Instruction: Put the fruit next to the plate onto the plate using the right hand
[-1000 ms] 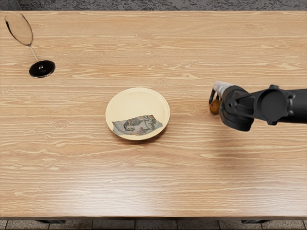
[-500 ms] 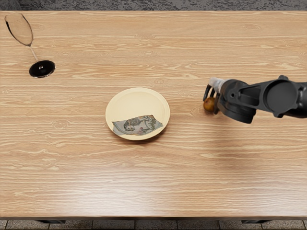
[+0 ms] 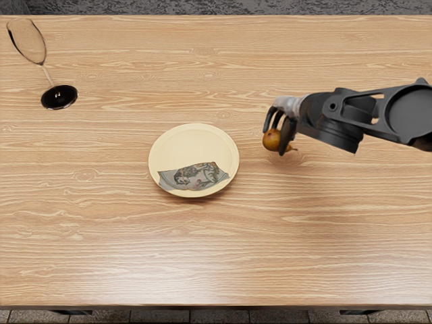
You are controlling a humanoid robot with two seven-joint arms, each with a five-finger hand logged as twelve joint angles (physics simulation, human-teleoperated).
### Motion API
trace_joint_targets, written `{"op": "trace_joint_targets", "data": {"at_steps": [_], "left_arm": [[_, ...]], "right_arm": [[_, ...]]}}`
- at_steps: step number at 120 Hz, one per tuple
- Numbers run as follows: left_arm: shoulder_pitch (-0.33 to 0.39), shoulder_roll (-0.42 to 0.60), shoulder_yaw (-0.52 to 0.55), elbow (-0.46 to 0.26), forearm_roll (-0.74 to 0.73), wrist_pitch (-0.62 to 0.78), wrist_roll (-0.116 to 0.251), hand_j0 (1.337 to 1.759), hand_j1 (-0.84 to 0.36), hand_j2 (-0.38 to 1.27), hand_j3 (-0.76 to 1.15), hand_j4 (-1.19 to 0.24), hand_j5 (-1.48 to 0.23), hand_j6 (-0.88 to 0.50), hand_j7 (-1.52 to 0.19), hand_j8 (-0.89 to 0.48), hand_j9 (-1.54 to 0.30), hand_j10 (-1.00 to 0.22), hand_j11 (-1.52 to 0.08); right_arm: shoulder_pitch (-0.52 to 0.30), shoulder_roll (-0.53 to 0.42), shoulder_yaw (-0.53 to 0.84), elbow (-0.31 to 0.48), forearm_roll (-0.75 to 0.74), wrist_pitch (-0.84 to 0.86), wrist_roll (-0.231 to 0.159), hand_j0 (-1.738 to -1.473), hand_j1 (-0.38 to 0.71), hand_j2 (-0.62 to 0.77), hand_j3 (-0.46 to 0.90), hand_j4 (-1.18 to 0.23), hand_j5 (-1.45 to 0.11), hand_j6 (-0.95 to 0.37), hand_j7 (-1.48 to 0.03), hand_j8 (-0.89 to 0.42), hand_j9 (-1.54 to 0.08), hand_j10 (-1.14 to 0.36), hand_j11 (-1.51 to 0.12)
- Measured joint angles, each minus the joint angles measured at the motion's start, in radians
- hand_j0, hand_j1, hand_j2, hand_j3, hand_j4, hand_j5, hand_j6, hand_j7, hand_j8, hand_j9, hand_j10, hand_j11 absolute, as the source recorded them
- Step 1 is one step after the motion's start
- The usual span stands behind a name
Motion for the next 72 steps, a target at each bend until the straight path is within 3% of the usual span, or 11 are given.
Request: {"op": "trace_joint_targets", "data": {"at_steps": [29, 43, 72], "left_arm": [[0.002, 0.000, 0.000, 0.000, 0.000, 0.000, 0.000, 1.658, 0.35, 0.00, 0.00, 0.00, 0.00, 0.00, 0.00, 0.00, 0.00, 0.00, 0.00], [0.003, 0.000, -0.002, 0.000, 0.000, 0.000, 0.000, 1.658, 0.35, 0.00, 0.00, 0.00, 0.00, 0.00, 0.00, 0.00, 0.00, 0.00, 0.00], [0.003, 0.000, -0.003, 0.000, 0.000, 0.000, 0.000, 1.658, 0.35, 0.00, 0.00, 0.00, 0.00, 0.00, 0.00, 0.00, 0.00, 0.00, 0.00]], "right_arm": [[0.053, -0.013, 0.038, 0.057, 0.074, 0.011, 0.000, -1.656, 0.31, 0.36, 0.00, -0.66, -1.16, -0.46, -1.09, -0.47, -1.15, -0.81, -1.15], [0.090, -0.004, 0.045, 0.071, 0.121, 0.012, 0.000, -1.657, 0.35, 0.42, 0.00, -0.63, -1.18, -0.46, -1.10, -0.45, -1.16, -0.82, -1.17], [0.141, 0.090, 0.049, 0.038, 0.204, 0.011, 0.000, -1.656, 0.36, 0.43, 0.00, -0.61, -1.19, -0.43, -1.12, -0.44, -1.16, -0.84, -1.17]]}}
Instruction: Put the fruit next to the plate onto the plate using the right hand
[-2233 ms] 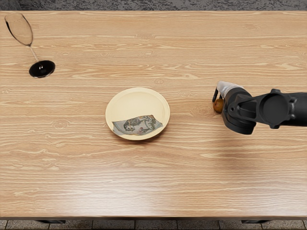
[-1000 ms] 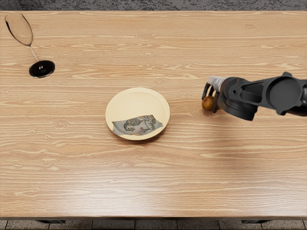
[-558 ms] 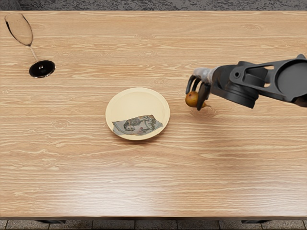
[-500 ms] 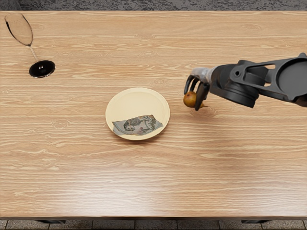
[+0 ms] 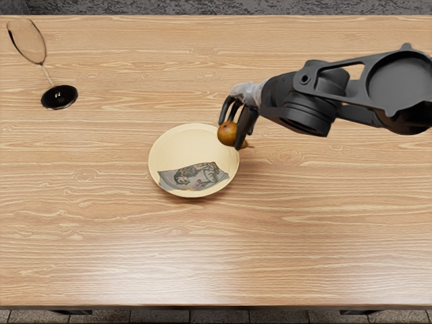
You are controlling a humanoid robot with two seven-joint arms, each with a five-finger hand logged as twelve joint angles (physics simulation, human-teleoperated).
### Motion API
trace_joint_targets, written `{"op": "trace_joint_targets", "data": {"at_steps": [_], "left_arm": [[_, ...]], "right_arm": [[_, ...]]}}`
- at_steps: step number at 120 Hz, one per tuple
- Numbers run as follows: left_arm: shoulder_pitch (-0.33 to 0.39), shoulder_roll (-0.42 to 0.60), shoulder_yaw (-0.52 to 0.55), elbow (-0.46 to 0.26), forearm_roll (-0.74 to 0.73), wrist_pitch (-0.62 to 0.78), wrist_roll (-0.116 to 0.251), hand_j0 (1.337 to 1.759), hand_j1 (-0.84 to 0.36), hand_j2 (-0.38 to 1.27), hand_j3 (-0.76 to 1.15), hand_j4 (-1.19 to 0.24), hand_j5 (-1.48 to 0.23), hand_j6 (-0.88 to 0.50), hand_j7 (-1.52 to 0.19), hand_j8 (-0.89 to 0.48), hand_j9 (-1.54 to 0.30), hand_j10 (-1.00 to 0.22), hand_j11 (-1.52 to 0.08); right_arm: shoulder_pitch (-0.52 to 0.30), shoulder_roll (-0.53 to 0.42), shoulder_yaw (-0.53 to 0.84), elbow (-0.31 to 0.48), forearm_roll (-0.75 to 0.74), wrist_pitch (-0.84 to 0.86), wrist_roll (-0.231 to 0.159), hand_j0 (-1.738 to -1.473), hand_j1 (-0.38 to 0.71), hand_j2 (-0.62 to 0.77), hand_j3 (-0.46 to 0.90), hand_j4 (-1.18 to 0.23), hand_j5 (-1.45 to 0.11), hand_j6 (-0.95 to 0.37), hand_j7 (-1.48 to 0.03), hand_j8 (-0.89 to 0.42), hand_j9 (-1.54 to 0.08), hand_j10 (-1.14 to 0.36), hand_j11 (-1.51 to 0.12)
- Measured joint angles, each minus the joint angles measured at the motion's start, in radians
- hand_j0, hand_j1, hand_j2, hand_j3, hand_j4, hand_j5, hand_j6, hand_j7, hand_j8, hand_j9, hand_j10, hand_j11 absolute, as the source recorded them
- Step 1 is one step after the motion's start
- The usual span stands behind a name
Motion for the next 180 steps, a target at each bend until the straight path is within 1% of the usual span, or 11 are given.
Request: {"op": "trace_joint_targets", "data": {"at_steps": [22, 31, 62, 76, 87, 109, 121, 154, 164, 174, 180], "left_arm": [[0.000, 0.000, 0.000, 0.000, 0.000, 0.000, 0.000, 1.658, 0.35, 0.00, 0.00, 0.00, 0.00, 0.00, 0.00, 0.00, 0.00, 0.00, 0.00], [0.000, 0.000, 0.000, 0.000, 0.000, 0.000, 0.000, 1.658, 0.35, 0.00, 0.00, 0.00, 0.00, 0.00, 0.00, 0.00, 0.00, 0.00, 0.00], [0.000, 0.000, 0.000, 0.000, 0.000, 0.000, 0.000, 1.658, 0.35, 0.00, 0.00, 0.00, 0.00, 0.00, 0.00, 0.00, 0.00, 0.00, 0.00], [0.000, 0.000, 0.000, 0.000, 0.000, 0.000, 0.000, 1.658, 0.35, 0.00, 0.00, 0.00, 0.00, 0.00, 0.00, 0.00, 0.00, 0.00, 0.00], [0.000, 0.000, 0.000, 0.000, 0.000, 0.000, 0.000, 1.658, 0.35, 0.00, 0.00, 0.00, 0.00, 0.00, 0.00, 0.00, 0.00, 0.00, 0.00], [0.000, 0.000, 0.000, 0.000, 0.000, 0.000, 0.000, 1.658, 0.35, 0.00, 0.00, 0.00, 0.00, 0.00, 0.00, 0.00, 0.00, 0.00, 0.00], [0.000, 0.000, 0.000, 0.000, 0.000, 0.000, 0.000, 1.658, 0.35, 0.00, 0.00, 0.00, 0.00, 0.00, 0.00, 0.00, 0.00, 0.00, 0.00], [0.000, 0.000, 0.000, 0.000, 0.000, 0.000, 0.000, 1.658, 0.35, 0.00, 0.00, 0.00, 0.00, 0.00, 0.00, 0.00, 0.00, 0.00, 0.00], [0.001, 0.000, 0.000, 0.000, 0.000, 0.000, 0.000, 1.658, 0.35, 0.00, 0.00, 0.00, 0.00, 0.00, 0.00, 0.00, 0.00, 0.00, 0.00], [0.004, 0.000, 0.001, -0.004, 0.000, -0.001, 0.000, 1.658, 0.35, 0.00, 0.00, 0.00, 0.00, 0.00, 0.00, 0.00, 0.00, 0.00, 0.00], [0.004, 0.000, 0.001, -0.003, 0.001, -0.001, 0.000, 1.658, 0.35, 0.00, 0.00, 0.00, 0.00, 0.00, 0.00, 0.00, 0.00, 0.00, 0.00]], "right_arm": [[0.013, 0.101, 0.001, -0.091, 0.045, 0.009, 0.000, -1.658, 0.40, 0.51, 0.00, -0.59, -1.20, -0.41, -1.12, -0.43, -1.17, -0.84, -1.17], [0.015, 0.137, 0.002, -0.132, 0.051, 0.021, 0.000, -1.657, 0.40, 0.53, 0.00, -0.61, -1.19, -0.43, -1.12, -0.47, -1.17, -0.84, -1.18], [0.017, 0.244, 0.017, -0.264, 0.075, 0.075, 0.000, -1.655, 0.33, 0.45, 0.00, -0.66, -1.18, -0.49, -1.12, -0.53, -1.17, -0.84, -1.18], [0.040, 0.266, 0.017, -0.287, 0.101, 0.092, -0.001, -1.656, 0.08, 0.26, 0.00, -0.41, -0.72, -0.31, -0.68, -0.33, -0.71, -0.51, -0.72], [0.049, 0.271, 0.016, -0.291, 0.110, 0.099, -0.001, -1.657, -0.07, 0.16, 0.00, -0.27, -0.47, -0.21, -0.45, -0.22, -0.47, -0.34, -0.47], [0.054, 0.261, 0.020, -0.255, 0.117, 0.091, -0.001, -1.658, -0.21, 0.06, 0.00, -0.13, -0.21, -0.10, -0.20, -0.11, -0.21, -0.15, -0.21], [0.038, 0.199, 0.121, -0.161, 0.122, 0.048, -0.001, -1.658, -0.25, 0.04, 0.00, -0.09, -0.15, -0.07, -0.14, -0.08, -0.14, -0.11, -0.14], [-0.170, 0.082, 0.567, 0.167, 0.149, 0.030, -0.001, -1.658, -0.30, 0.01, 0.00, -0.05, -0.07, -0.04, -0.07, -0.04, -0.07, -0.05, -0.07], [-0.351, 0.024, 0.729, 0.241, 0.154, 0.164, -0.001, -1.658, -0.30, 0.00, 0.00, -0.04, -0.06, -0.04, -0.06, -0.04, -0.06, -0.05, -0.06], [-0.549, -0.060, 0.857, 0.277, 0.174, 0.367, -0.001, -1.658, -0.30, 0.00, 0.00, -0.04, -0.05, -0.04, -0.05, -0.04, -0.05, -0.04, -0.05], [-0.636, -0.118, 0.917, 0.292, 0.202, 0.475, -0.001, -1.658, -0.31, 0.00, 0.00, -0.04, -0.05, -0.04, -0.05, -0.04, -0.05, -0.04, -0.05]]}}
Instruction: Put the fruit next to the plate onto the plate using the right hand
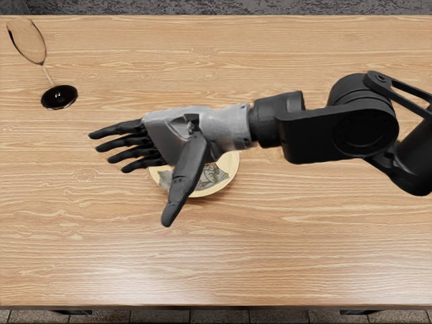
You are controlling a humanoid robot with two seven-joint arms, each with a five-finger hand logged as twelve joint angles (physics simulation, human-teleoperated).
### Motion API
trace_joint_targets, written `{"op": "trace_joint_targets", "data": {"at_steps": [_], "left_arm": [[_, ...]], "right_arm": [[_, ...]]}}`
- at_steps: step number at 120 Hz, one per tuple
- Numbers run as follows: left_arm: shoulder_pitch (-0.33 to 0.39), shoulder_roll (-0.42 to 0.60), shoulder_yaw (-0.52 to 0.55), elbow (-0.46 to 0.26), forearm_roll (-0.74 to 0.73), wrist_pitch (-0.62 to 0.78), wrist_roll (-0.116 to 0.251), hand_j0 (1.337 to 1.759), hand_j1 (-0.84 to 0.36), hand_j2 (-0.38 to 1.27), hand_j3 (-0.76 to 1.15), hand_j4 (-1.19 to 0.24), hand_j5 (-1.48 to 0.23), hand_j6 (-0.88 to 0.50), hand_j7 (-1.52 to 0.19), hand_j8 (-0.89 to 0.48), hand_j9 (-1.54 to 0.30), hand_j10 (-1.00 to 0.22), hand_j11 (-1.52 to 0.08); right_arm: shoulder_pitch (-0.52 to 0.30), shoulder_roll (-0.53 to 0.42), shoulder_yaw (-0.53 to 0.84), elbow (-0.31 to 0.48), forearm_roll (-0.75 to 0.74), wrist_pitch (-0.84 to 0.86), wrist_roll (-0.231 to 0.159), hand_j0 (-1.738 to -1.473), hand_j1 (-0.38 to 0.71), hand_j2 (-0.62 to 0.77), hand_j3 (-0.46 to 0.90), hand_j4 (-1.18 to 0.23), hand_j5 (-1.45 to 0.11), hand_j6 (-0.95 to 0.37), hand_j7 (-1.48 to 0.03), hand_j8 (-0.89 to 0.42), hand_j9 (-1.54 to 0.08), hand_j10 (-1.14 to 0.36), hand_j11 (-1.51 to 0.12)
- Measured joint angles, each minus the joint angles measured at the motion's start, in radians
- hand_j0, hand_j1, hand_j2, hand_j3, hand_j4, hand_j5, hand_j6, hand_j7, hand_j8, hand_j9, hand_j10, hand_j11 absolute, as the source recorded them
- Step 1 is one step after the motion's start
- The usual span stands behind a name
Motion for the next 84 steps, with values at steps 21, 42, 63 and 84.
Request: {"op": "trace_joint_targets", "data": {"at_steps": [21, 42, 63, 84], "left_arm": [[0.000, 0.000, 0.000, 0.000, 0.001, 0.000, 0.000, 1.658, 0.35, 0.00, 0.00, 0.00, 0.00, 0.00, 0.00, 0.00, 0.00, 0.00, 0.00], [0.000, 0.000, 0.000, -0.001, 0.001, -0.001, 0.000, 1.658, 0.35, 0.00, 0.00, 0.00, 0.00, 0.00, 0.00, 0.00, 0.00, 0.00, 0.00], [0.009, 0.000, 0.002, -0.001, 0.001, 0.000, 0.000, 1.658, 0.35, 0.00, 0.00, 0.00, 0.00, 0.00, 0.00, 0.00, 0.00, 0.00, 0.00], [0.008, 0.000, -0.001, 0.003, 0.000, 0.000, 0.000, 1.658, 0.35, 0.00, 0.00, 0.00, 0.00, 0.00, 0.00, 0.00, 0.00, 0.00, 0.00]], "right_arm": [[-0.134, -0.195, 0.082, 0.020, 0.146, 0.240, 0.000, -1.658, -0.31, 0.00, 0.00, -0.03, -0.05, -0.03, -0.05, -0.03, -0.05, -0.04, -0.05], [-0.199, -0.443, 0.096, 0.018, 0.319, 0.306, 0.000, -1.658, -0.31, -0.01, 0.00, -0.03, -0.04, -0.03, -0.04, -0.03, -0.04, -0.03, -0.04], [-0.254, -0.634, 0.097, -0.008, 0.417, 0.318, 0.000, -1.658, -0.31, -0.01, 0.00, -0.03, -0.04, -0.03, -0.04, -0.03, -0.04, -0.03, -0.04], [-0.272, -0.716, 0.092, -0.016, 0.440, 0.321, 0.000, -1.658, -0.31, -0.01, 0.00, -0.03, -0.04, -0.03, -0.04, -0.03, -0.04, -0.03, -0.04]]}}
